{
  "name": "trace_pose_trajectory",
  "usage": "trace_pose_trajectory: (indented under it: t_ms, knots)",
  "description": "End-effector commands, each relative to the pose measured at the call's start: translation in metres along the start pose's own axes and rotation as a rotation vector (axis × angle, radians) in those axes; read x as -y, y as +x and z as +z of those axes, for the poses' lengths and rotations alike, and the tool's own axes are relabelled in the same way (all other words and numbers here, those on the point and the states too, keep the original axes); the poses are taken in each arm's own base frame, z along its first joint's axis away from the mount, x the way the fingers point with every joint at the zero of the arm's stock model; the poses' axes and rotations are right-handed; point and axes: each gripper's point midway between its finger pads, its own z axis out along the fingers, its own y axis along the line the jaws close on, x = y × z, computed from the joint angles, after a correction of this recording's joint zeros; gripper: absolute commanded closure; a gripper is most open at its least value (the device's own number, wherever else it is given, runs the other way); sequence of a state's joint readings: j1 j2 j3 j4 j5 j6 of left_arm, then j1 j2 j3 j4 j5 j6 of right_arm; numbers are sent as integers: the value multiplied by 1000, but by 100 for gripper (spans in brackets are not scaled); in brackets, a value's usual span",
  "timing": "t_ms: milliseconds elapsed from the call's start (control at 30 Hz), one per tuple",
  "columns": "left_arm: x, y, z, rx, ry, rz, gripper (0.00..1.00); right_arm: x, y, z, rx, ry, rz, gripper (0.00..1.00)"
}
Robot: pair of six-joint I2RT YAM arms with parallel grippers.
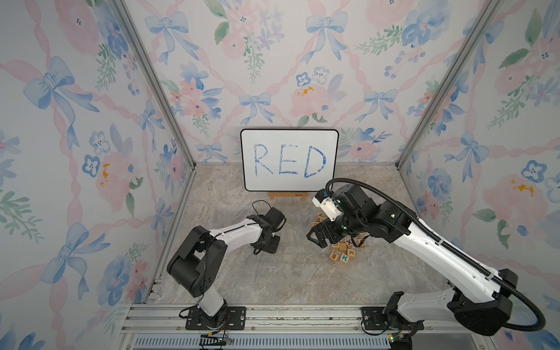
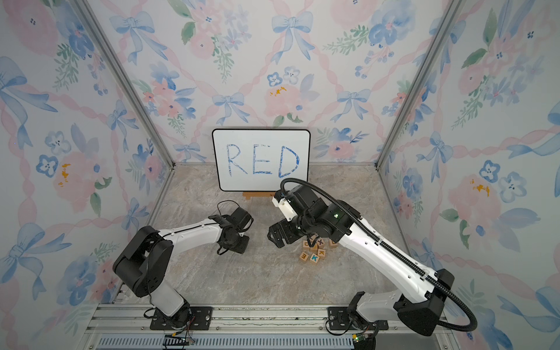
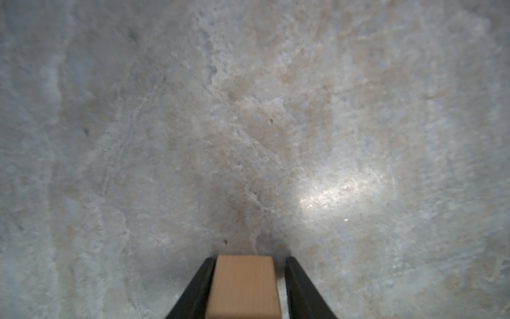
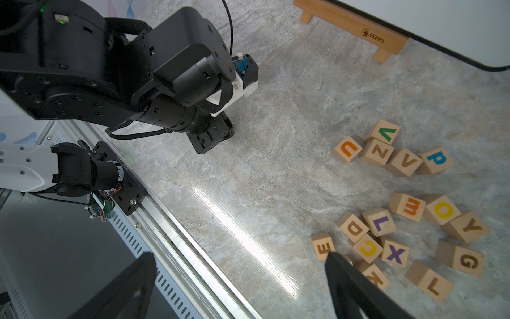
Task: Assemble the uppercase word "red" with letter blocks
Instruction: Move the letter block to the center of the board.
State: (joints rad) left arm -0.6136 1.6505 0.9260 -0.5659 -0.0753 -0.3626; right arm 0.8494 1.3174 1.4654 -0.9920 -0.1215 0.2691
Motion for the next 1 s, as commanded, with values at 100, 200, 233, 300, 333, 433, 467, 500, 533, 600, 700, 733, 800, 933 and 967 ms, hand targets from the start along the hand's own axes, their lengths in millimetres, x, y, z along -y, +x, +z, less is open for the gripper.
trace_pose_trajectory:
  t_ms: [100,200,233,300,333,433,467,500,533,600,700,733,800,933,967]
  knots:
    - [-8,-7,2,-4,-36,-43,67,6,7,-2,-21,15,-5,3]
    - [-11,-13,0,2,-43,-73,69,6,7,-1,-24,15,-9,3]
    - [-11,-15,-1,7,-46,-77,70,7,7,-1,-24,17,-8,3]
    - [-15,-18,-1,8,-60,-95,71,6,6,-1,-24,15,-10,3]
    - [-18,-20,-2,9,-68,-105,71,6,6,-1,-24,14,-9,3]
    - [-28,-25,-2,10,-73,-145,71,5,6,1,-29,8,-11,3]
    - [-31,-27,-1,7,-78,-154,71,5,6,2,-31,8,-11,3]
    - [-35,-29,0,5,-83,-166,71,5,6,3,-34,7,-13,3]
    - [-38,-31,1,2,-90,-172,71,5,6,4,-37,5,-13,3]
    - [-44,-33,3,-6,-92,-190,71,5,6,5,-40,3,-16,3]
    - [-49,-32,10,-35,-105,-204,69,4,5,7,-43,1,-24,3]
    - [-51,-31,13,-45,-106,-212,69,4,4,7,-44,2,-23,3]
    - [-52,-30,16,-56,-101,-220,68,4,4,7,-46,3,-27,3]
    - [-52,-27,18,-67,-97,-226,66,4,4,8,-49,1,-28,3]
    - [-51,-27,18,-69,-91,-232,66,4,4,9,-51,1,-28,3]
